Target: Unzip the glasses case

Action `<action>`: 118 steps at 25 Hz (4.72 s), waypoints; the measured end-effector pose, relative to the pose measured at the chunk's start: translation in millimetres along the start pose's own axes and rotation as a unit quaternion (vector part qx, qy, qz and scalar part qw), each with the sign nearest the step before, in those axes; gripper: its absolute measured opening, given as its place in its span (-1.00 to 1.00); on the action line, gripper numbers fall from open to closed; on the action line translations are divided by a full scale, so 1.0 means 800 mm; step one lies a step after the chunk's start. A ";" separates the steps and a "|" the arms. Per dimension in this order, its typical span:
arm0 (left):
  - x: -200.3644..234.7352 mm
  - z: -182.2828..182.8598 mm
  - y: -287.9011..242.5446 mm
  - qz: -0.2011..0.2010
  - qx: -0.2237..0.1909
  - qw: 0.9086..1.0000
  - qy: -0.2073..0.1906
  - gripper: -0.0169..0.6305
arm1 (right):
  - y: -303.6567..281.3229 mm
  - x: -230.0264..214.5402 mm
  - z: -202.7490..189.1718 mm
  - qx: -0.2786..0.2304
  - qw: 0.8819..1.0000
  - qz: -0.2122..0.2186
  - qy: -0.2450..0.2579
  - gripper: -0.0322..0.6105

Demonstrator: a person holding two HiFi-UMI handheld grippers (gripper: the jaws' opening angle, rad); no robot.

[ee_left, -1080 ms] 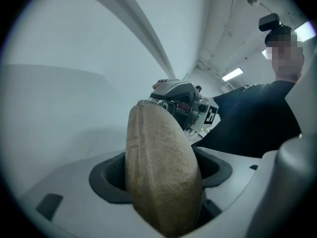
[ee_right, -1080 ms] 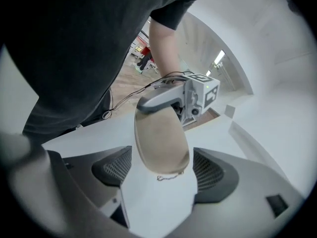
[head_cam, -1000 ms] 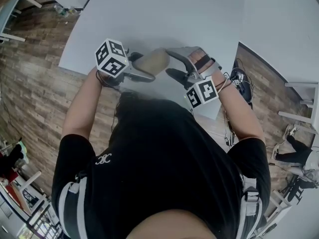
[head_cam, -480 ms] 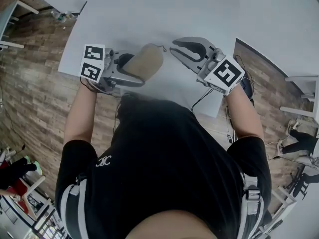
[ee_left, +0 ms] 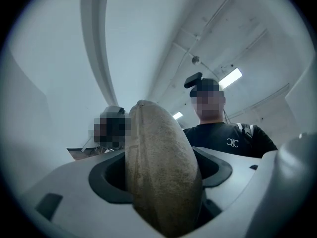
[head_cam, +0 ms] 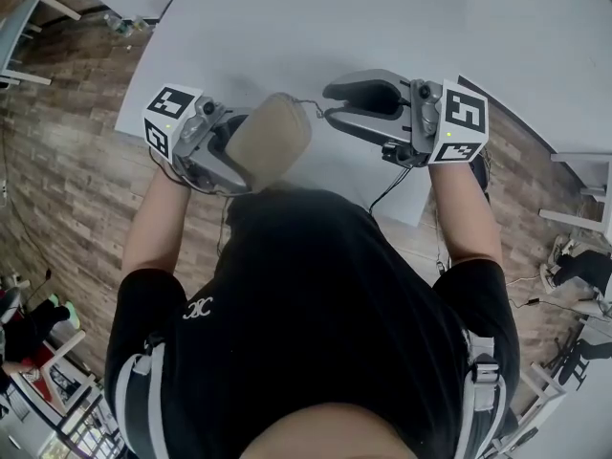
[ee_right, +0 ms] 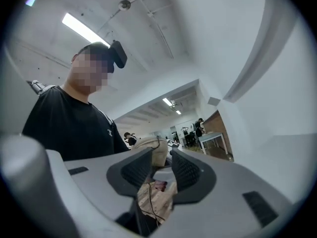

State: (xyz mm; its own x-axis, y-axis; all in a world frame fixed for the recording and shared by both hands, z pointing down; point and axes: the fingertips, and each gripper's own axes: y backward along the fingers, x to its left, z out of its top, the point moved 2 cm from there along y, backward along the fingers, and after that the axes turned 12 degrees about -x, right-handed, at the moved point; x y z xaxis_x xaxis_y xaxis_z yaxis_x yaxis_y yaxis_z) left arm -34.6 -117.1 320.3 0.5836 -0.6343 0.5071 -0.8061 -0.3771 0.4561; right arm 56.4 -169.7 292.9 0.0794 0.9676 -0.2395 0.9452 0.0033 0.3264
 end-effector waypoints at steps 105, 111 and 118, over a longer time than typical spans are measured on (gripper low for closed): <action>0.106 0.056 0.120 0.213 -0.359 0.908 0.037 -0.04 | 0.008 -0.002 -0.161 0.231 0.966 -0.092 0.071 -0.82; 0.103 0.062 0.125 0.211 -0.390 0.896 0.034 -0.04 | 0.002 0.016 -0.178 0.244 0.964 -0.079 0.071 -0.82; 0.100 0.069 0.129 0.214 -0.426 0.878 0.037 -0.04 | -0.013 0.031 -0.194 0.251 0.963 -0.071 0.073 -0.82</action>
State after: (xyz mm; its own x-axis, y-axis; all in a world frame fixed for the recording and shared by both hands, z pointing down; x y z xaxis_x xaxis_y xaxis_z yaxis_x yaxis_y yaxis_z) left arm -76.3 -244.2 367.5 0.2757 -0.5373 0.7970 -0.6057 0.5467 0.5781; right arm -0.6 -106.5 425.2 -0.0722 0.9918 -0.1054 0.9801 0.0509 -0.1920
